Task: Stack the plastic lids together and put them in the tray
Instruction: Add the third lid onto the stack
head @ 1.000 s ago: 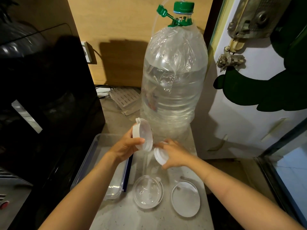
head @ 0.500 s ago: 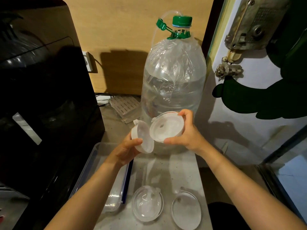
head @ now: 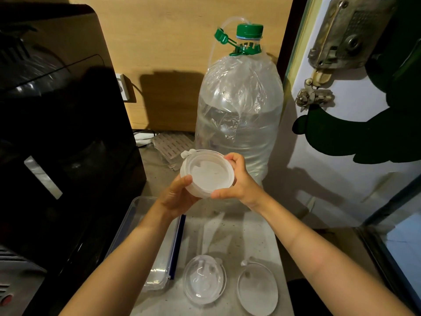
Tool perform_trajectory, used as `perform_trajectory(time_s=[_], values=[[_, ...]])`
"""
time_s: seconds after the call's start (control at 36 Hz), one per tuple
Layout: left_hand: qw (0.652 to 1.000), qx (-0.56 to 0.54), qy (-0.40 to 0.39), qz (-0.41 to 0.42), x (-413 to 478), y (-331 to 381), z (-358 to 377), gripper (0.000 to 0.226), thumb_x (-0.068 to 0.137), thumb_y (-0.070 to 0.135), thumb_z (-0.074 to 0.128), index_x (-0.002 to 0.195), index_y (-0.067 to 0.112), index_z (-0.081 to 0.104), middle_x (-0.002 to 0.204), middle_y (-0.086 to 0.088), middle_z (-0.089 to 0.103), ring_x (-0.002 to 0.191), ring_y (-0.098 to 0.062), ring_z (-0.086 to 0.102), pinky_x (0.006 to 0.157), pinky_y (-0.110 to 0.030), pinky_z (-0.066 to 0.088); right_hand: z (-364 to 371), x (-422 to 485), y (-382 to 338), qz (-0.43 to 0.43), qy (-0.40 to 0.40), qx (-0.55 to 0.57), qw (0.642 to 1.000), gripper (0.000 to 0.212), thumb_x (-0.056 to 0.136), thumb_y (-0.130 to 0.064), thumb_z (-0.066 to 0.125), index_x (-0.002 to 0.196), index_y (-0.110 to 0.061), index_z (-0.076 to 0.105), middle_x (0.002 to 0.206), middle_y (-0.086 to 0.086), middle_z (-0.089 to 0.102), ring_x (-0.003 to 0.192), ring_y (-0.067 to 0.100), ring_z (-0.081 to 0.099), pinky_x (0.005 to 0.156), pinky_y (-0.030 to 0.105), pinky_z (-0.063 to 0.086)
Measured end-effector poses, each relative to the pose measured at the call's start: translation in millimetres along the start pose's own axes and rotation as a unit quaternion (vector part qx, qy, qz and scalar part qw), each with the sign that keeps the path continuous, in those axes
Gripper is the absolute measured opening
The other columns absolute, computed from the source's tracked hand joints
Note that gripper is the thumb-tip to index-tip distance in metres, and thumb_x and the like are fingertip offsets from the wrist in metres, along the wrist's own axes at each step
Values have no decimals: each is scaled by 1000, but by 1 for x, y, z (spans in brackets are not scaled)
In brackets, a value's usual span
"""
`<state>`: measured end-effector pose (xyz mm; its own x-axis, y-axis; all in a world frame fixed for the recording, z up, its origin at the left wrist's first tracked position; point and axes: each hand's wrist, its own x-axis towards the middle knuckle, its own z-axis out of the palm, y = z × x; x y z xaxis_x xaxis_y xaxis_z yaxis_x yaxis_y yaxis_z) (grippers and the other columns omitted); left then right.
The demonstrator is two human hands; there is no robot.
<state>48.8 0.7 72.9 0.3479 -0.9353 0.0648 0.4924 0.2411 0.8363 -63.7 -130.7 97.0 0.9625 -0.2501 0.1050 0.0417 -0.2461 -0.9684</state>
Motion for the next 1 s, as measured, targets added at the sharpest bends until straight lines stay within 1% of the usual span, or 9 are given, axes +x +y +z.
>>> perform_trajectory(time_s=[0.11,0.19,0.28,0.36,0.47,0.58,0.67,0.72,1.0], values=[[1000,-8,-1,0,1,1,4,98,39,44,89,121,14,43,103,-3,68,95,-17,64,75,-29,56,-1,2,-2,-4,-22,-42,999,113,43,-39,76,134,-22,12,131,-8,34,122,4,38,101,16,37],[1000,-1,-5,3,1,1,7,100,39,44,89,121,14,41,108,-8,58,93,-16,64,74,-29,56,-3,4,-4,-12,-42,-65,997,112,46,-38,77,139,-17,18,129,-17,35,119,-4,38,94,5,37],[1000,14,-13,4,1,2,10,96,38,45,88,118,17,42,107,-8,51,89,-14,64,72,-27,56,-4,5,-4,5,-52,-85,995,112,46,-40,78,141,-19,21,134,-9,36,119,-3,39,89,1,36],[1000,25,-13,4,1,2,10,94,36,44,88,115,19,44,104,-7,51,85,-13,63,69,-27,55,-4,4,-5,16,-59,-106,992,108,48,-43,79,139,-23,25,136,-10,38,122,2,39,89,-1,34],[999,34,-15,1,1,2,9,93,37,44,88,115,19,44,104,-8,52,86,-14,62,69,-28,55,-10,4,-7,15,-63,-141,988,84,65,-12,83,123,-36,27,116,-33,35,107,-13,39,80,-9,29],[999,34,-15,-5,2,1,6,93,38,43,88,116,18,44,104,-9,51,87,-15,61,70,-28,55,-13,2,-10,3,-66,-185,981,83,67,-8,80,121,-41,26,112,-37,31,103,-11,38,81,-9,29],[999,32,-17,-5,2,1,7,91,39,43,88,115,16,45,102,-7,57,88,-15,62,73,-28,55,-11,0,-14,10,-74,-212,974,96,69,-19,81,142,-27,20,143,-19,31,127,-1,29,105,9,25],[999,36,-26,-3,2,2,8,87,40,43,87,112,16,47,95,-3,65,86,-14,64,73,-26,55,-10,-1,-17,17,-76,-229,970,102,69,-25,80,146,-24,13,154,-4,20,140,12,19,109,23,19],[996,94,-5,-6,-5,1,4,86,41,45,85,113,16,47,99,-8,55,86,-14,60,71,-25,54,-4,4,-12,44,-117,-343,931,110,70,-44,75,147,-21,1,158,-1,4,145,17,1,118,36,10]])
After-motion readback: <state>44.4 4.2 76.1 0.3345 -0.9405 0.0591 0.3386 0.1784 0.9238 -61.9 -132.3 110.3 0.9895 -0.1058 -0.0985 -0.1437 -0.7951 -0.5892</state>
